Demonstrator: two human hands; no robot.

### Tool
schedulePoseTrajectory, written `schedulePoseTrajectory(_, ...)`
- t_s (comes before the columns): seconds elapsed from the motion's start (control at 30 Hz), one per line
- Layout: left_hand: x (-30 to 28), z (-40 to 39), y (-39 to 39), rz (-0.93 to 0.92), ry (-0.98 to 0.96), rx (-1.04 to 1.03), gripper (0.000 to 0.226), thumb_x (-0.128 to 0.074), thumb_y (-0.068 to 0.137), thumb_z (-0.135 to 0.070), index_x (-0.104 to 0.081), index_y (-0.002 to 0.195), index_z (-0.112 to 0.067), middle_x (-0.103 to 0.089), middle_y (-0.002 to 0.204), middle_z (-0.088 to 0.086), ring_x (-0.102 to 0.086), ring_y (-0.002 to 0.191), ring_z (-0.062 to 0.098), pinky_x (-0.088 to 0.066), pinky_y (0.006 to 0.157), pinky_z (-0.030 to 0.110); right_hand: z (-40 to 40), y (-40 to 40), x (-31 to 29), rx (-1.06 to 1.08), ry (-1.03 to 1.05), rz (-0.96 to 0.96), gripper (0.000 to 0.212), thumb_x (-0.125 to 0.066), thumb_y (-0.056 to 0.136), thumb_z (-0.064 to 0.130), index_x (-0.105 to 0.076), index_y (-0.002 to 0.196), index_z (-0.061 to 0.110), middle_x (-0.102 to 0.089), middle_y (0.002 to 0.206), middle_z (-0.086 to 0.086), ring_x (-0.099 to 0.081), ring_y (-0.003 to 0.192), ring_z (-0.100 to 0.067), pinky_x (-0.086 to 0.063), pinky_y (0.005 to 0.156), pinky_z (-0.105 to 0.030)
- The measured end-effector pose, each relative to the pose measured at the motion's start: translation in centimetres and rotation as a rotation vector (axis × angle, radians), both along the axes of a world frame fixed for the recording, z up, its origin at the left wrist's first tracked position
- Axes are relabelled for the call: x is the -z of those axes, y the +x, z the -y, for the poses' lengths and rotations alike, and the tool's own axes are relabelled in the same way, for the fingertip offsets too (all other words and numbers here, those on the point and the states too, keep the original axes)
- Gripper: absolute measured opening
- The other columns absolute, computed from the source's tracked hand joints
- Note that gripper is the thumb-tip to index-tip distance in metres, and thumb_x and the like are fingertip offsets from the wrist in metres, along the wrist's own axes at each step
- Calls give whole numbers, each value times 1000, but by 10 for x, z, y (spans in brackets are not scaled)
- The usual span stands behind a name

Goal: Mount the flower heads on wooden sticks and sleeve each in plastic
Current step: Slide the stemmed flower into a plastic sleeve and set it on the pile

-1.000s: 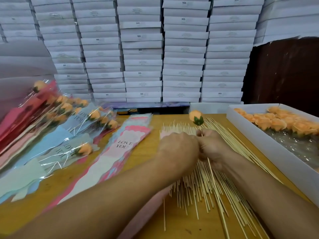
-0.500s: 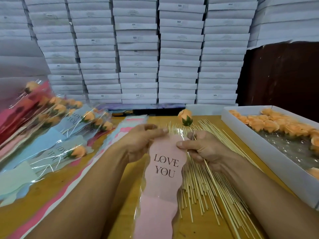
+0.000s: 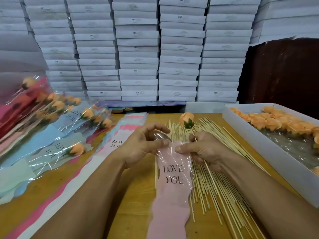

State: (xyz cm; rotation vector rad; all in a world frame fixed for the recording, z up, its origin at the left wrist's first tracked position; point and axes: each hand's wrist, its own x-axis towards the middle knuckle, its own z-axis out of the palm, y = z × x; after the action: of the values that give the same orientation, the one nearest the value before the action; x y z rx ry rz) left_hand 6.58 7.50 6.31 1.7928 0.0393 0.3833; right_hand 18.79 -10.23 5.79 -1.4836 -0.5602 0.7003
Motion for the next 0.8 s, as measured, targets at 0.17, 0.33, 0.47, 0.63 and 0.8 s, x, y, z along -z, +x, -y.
schedulePoseTrajectory(0.17,1,2,1,21,40,-55,47,-78,78,-10,-62,122,-18,-73,91,4,-69,83,22,-61,75,39,0,1,1,23,-11,-11,47,-85,72,-3,-44,89,12,-57,45,4,-37,28,-7,-25,28,-18)
schedulePoseTrajectory(0.33,4,-4,3,29,43,-70,44,-78,79,1,-63,118,-11,-66,77,9,-65,73,24,-58,68,31,2,-2,-2,-26,-21,-11,48,-87,67,1,-48,95,9,-66,64,-8,-41,29,-7,-28,27,-18)
schedulePoseTrajectory(0.47,4,-5,3,17,78,-65,31,-76,82,0,-63,109,-6,-69,76,12,-69,70,25,-58,62,30,3,1,-2,-56,-12,13,43,-82,75,-2,-46,95,10,-69,69,-10,-37,30,-8,-27,28,-19)
schedulePoseTrajectory(0.63,5,-2,5,27,131,-100,17,-76,83,2,-62,93,1,-65,79,21,-63,60,24,-54,54,27,2,3,0,-36,16,14,46,-82,75,-3,-43,93,12,-57,53,0,-35,30,-9,-26,28,-19)
schedulePoseTrajectory(0.8,5,-4,2,29,119,-58,8,-75,84,-5,-74,92,-4,-66,118,5,-67,98,19,-59,73,38,1,4,2,-47,-20,-3,48,-84,72,-3,-44,93,10,-61,60,-6,-37,31,-8,-27,28,-18)
